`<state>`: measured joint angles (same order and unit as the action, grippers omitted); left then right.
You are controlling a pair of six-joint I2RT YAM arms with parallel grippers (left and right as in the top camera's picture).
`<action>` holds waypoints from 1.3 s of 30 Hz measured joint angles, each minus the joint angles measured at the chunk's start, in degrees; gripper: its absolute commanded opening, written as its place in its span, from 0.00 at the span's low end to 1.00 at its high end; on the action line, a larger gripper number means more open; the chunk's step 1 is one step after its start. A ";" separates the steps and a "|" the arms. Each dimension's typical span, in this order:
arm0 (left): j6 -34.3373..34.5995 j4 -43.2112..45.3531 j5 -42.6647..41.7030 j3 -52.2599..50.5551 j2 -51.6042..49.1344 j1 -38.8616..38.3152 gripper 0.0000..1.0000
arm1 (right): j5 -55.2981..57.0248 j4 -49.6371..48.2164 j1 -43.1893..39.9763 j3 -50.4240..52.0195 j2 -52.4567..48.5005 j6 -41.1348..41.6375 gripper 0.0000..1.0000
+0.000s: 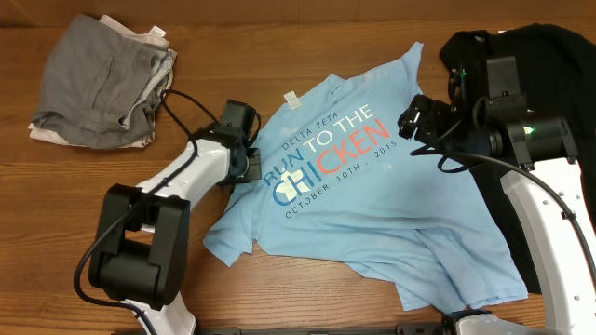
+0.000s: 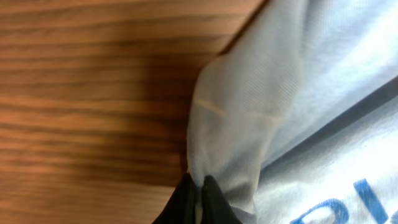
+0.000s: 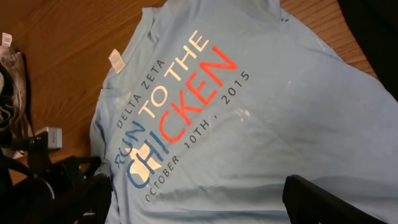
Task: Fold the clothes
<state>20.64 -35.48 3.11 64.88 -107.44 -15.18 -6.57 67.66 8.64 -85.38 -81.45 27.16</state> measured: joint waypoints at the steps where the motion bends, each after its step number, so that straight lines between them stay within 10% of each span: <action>1: 0.00 -2.89 0.55 1.22 -0.24 0.76 0.04 | 0.00 0.00 0.00 0.00 0.00 -0.02 0.92; 13: -0.20 -21.79 3.43 25.62 -0.74 10.47 0.04 | -0.02 1.18 0.00 0.00 0.00 -0.02 0.91; 28: -2.64 -24.68 3.80 38.25 -0.74 10.78 0.04 | -4.11 11.87 2.43 1.40 0.00 0.17 0.84; 39: -2.60 -24.33 3.80 40.89 -0.74 10.78 0.04 | -6.84 2.38 16.06 21.44 -0.37 7.82 0.84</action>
<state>18.04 -59.81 6.92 105.78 -108.18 -4.40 -13.41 70.04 24.71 -63.94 -81.82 34.98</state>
